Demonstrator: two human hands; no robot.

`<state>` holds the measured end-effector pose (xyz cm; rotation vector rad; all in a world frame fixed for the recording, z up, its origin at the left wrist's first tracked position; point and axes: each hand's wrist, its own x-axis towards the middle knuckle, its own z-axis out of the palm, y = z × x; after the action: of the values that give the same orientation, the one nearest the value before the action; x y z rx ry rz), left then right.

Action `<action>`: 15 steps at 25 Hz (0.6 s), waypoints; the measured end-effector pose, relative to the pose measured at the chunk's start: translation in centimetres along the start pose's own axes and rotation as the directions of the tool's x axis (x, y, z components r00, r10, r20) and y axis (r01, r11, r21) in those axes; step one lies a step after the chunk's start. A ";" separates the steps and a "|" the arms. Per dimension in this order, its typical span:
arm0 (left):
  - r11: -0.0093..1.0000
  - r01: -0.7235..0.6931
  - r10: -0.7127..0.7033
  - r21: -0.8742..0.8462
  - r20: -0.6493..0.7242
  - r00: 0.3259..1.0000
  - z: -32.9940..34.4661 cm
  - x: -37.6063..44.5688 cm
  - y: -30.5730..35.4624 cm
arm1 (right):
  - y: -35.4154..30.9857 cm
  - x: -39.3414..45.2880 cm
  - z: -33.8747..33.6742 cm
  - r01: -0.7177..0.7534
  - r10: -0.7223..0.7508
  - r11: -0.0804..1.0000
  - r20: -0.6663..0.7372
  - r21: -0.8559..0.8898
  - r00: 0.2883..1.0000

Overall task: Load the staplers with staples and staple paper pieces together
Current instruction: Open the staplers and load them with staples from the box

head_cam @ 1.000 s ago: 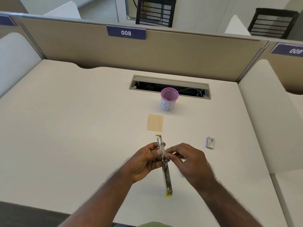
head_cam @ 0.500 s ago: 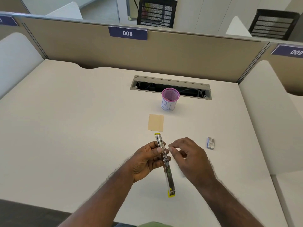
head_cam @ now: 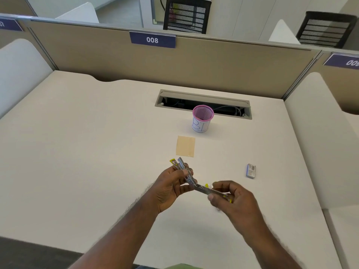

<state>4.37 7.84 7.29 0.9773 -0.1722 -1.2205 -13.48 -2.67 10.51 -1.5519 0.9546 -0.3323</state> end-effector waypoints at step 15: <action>0.950 0.005 -0.041 0.312 0.109 0.993 0.4 -1.2 0.1 | -0.6 3.4 0.1 -0.062 -0.016 0.983 0.423 0.170 0.906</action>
<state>3.75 8.61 8.09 1.1843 -0.4564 -1.2953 -11.11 -5.08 10.02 -1.3690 0.5830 -0.0533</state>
